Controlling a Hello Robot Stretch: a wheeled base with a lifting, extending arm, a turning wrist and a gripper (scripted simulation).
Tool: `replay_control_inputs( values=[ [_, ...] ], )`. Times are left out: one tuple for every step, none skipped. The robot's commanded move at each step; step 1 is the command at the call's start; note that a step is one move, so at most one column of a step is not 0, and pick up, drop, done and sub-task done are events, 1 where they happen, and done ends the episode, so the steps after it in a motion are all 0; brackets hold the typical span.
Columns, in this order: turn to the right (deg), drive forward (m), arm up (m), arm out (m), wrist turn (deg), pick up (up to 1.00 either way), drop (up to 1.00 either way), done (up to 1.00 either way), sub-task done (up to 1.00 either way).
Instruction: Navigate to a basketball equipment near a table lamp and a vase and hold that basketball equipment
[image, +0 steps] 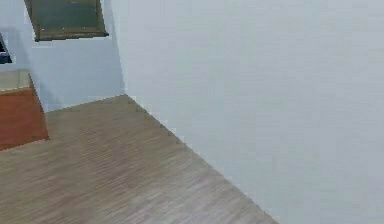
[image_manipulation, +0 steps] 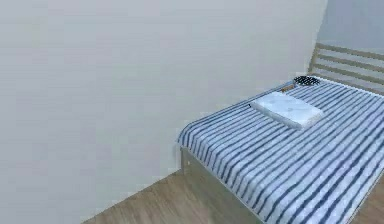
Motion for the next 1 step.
replay_control_inputs(
  values=[
    [-45.0,0.00,0.00,0.00,0.0,0.00,0.00,0.00,0.00]
  ],
)
